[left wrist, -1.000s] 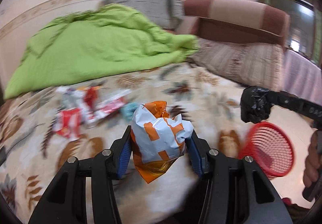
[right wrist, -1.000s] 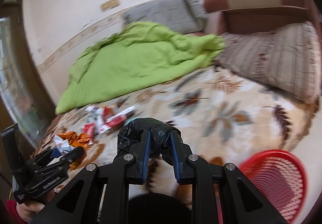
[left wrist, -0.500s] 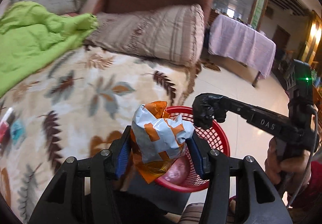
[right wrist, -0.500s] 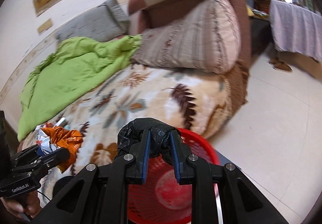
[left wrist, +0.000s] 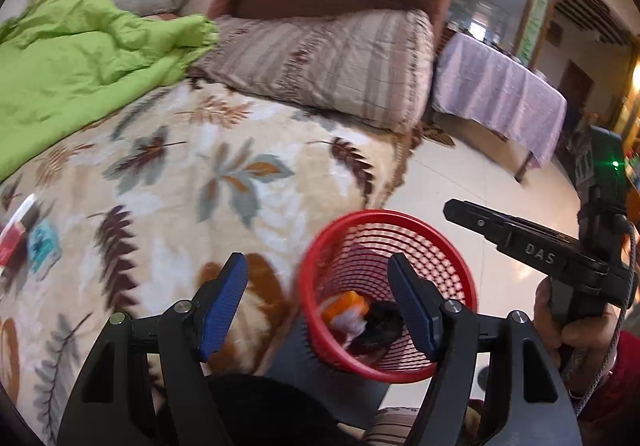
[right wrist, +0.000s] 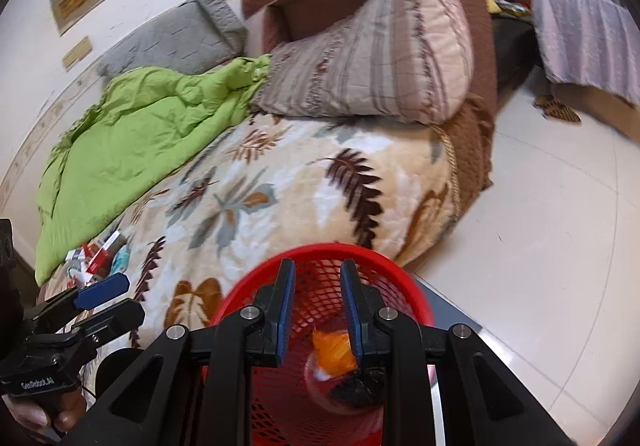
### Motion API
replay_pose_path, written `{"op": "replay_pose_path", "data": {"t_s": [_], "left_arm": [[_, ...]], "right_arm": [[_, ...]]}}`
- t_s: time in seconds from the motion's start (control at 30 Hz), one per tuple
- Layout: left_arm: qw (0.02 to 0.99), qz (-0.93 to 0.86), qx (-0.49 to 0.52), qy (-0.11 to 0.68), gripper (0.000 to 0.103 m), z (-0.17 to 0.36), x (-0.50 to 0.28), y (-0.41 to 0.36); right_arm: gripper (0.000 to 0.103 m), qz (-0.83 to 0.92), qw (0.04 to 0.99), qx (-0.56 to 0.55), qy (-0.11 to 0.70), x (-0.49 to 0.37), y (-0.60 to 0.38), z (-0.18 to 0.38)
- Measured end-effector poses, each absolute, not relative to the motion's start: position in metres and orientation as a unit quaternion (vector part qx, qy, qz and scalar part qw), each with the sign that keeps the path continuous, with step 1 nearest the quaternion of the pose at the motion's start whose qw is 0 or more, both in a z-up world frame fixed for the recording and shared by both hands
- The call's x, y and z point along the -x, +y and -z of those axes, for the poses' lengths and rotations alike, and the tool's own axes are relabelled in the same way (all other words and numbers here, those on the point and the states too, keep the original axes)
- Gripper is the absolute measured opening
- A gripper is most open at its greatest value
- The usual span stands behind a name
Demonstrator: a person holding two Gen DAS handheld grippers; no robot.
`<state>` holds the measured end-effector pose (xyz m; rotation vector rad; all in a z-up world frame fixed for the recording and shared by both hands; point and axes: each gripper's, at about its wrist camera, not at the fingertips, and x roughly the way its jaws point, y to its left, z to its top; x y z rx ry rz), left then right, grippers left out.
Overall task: Collect trash
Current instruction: 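Carry both bags over the red wastebasket and open both tools to drop them, then grasp the red-white cup with the left tool while the right tool grasps the teal tissue pack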
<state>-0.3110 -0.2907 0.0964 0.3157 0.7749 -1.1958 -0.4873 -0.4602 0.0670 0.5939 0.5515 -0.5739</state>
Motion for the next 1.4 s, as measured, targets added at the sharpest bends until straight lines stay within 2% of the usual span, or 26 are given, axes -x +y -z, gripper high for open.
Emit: {"op": "replay_pose_path", "data": {"t_s": [0.03, 0.1, 0.77, 0.9, 1.07, 1.13, 1.4], "left_arm": [[0.752, 0.538, -0.141, 0.353, 0.071, -0.098, 0.306, -0.284], [0.769, 0.519, -0.132, 0.350, 0.071, -0.101, 0.294, -0.266], [0.876, 0.304, -0.031, 0.374, 0.072, -0.086, 0.168, -0.065], [0.885, 0.252, 0.006, 0.391, 0.072, -0.076, 0.135, -0.030], [0.890, 0.188, 0.062, 0.410, 0.073, -0.061, 0.098, 0.012], [0.887, 0.171, 0.089, 0.419, 0.073, -0.056, 0.086, 0.026], [0.882, 0.133, 0.128, 0.434, 0.074, -0.053, 0.044, 0.039]], "right_arm": [[0.035, 0.271, 0.882, -0.278, 0.266, 0.481, -0.456, -0.069], [0.038, 0.258, 0.888, -0.268, 0.269, 0.470, -0.446, -0.073], [0.043, 0.067, 0.921, -0.177, 0.341, 0.306, -0.313, -0.081], [0.056, 0.032, 0.919, -0.158, 0.359, 0.268, -0.284, -0.081], [0.064, 0.018, 0.918, -0.128, 0.375, 0.219, -0.257, -0.079], [0.073, 0.020, 0.917, -0.124, 0.378, 0.196, -0.251, -0.077], [0.075, 0.079, 0.894, -0.123, 0.423, 0.089, -0.240, -0.044]]}}
